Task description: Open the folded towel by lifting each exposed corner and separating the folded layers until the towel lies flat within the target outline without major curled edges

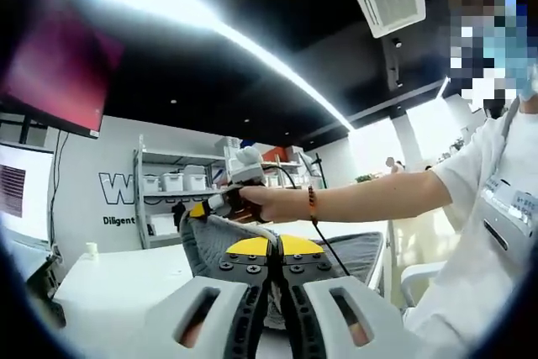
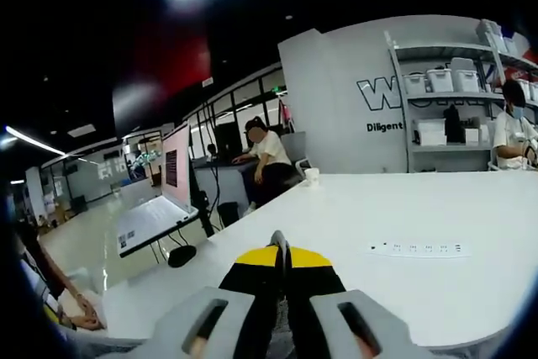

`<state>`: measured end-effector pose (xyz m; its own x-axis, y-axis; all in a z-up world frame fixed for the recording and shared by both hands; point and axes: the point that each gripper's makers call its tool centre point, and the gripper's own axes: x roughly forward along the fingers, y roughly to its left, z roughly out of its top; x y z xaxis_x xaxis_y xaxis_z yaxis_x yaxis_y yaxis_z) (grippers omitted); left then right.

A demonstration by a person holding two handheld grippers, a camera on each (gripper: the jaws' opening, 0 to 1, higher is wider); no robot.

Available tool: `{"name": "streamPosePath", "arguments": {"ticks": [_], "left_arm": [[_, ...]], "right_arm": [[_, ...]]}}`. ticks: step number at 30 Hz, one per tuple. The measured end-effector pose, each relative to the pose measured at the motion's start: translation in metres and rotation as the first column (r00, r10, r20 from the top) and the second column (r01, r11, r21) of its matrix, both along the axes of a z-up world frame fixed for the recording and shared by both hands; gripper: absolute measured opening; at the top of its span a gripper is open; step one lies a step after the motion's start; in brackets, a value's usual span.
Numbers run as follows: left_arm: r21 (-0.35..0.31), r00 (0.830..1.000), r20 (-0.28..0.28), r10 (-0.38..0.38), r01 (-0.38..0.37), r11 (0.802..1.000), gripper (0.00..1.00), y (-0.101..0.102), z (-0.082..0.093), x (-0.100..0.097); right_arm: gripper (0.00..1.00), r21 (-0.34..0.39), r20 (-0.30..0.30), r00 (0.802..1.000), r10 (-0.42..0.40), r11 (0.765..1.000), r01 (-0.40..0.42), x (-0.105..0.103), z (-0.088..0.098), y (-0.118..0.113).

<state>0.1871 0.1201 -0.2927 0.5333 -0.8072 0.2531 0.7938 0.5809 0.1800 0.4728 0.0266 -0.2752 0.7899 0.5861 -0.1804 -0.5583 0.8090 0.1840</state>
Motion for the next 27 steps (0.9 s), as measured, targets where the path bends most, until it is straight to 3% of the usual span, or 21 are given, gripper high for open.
{"name": "streamPosePath", "arguments": {"ticks": [7,9,17,27], "left_arm": [[0.058,1.000,0.005,0.030,-0.030,0.998,0.00,0.008,-0.006,0.003],[0.103,0.999,0.021,0.050,-0.052,0.993,0.00,0.009,-0.011,0.004],[0.145,0.999,0.028,0.033,-0.037,0.989,0.00,0.008,-0.015,0.000],[0.164,0.999,0.031,0.028,-0.033,0.986,0.00,0.013,-0.020,0.001]], "right_arm": [[0.00,0.005,-0.003,1.000,0.007,1.000,-0.007,0.000,-0.001,0.005],[0.00,-0.006,0.001,1.000,0.006,1.000,-0.006,-0.005,-0.004,0.009],[0.00,0.017,-0.018,1.000,0.024,1.000,-0.024,-0.008,-0.018,0.019],[0.00,0.004,-0.014,1.000,0.028,1.000,-0.028,-0.008,-0.019,0.025]]}}
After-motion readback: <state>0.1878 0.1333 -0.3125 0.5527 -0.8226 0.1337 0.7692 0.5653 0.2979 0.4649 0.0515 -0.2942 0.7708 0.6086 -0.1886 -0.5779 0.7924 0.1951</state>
